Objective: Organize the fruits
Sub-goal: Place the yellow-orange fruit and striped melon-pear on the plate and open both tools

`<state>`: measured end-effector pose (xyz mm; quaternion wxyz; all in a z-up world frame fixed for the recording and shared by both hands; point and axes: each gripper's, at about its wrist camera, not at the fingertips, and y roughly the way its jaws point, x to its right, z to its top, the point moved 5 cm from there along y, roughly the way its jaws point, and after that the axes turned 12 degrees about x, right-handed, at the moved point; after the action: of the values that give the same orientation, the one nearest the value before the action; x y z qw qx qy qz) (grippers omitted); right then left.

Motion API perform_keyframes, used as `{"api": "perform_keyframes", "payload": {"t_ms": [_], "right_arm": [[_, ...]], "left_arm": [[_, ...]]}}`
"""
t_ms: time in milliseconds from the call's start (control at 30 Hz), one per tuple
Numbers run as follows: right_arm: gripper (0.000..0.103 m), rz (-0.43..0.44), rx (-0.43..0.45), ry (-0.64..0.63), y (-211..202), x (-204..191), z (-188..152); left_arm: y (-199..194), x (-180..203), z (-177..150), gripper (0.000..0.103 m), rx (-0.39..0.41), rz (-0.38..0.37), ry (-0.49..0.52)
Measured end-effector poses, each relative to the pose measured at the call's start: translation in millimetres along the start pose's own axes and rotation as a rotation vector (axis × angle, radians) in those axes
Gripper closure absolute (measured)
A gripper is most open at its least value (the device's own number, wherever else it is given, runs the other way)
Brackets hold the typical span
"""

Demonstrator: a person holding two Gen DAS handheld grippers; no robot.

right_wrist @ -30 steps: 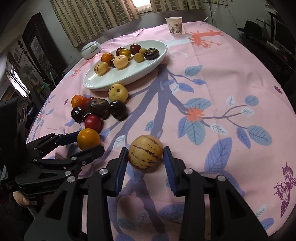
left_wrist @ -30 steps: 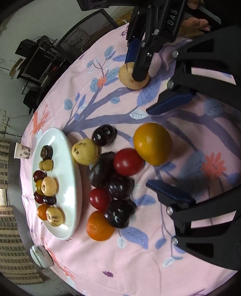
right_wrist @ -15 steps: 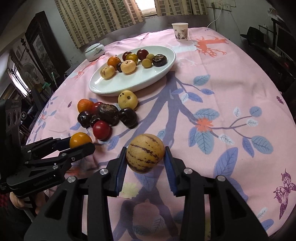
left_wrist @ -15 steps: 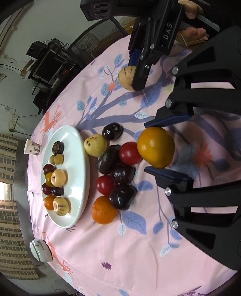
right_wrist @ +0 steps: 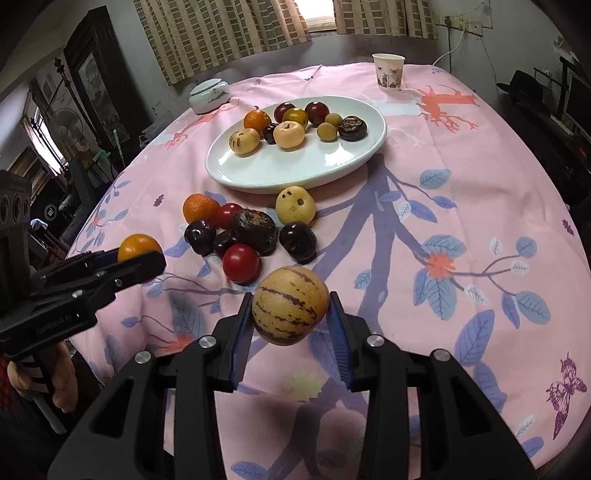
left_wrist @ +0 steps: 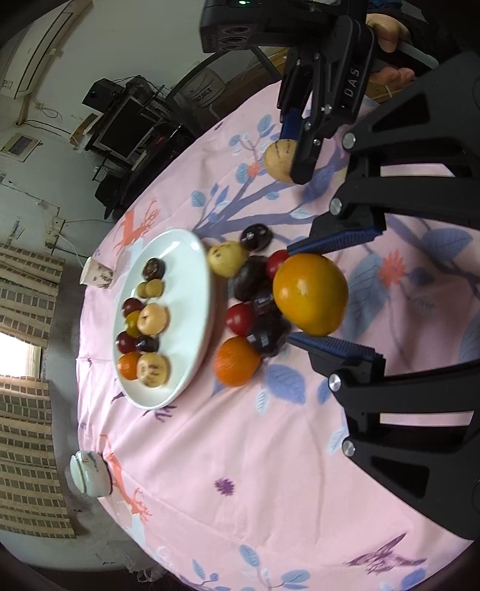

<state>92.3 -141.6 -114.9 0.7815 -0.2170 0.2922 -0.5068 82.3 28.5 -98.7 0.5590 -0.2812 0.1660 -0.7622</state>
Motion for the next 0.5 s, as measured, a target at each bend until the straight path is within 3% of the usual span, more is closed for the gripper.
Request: {"api": "perform_keyframes", "payload": {"t_ms": [133, 300, 500], "right_arm": [[0.064, 0.002, 0.023, -0.051, 8, 1, 36], [0.064, 0.006, 0.056, -0.114, 37, 5, 94], [0.064, 0.009, 0.028, -0.148, 105, 16, 141]], "left_arm": [[9, -9, 46, 0.06, 0.023, 0.021, 0.022], [50, -14, 111, 0.06, 0.033, 0.06, 0.049], [119, -28, 147, 0.06, -0.029, 0.082, 0.01]]}}
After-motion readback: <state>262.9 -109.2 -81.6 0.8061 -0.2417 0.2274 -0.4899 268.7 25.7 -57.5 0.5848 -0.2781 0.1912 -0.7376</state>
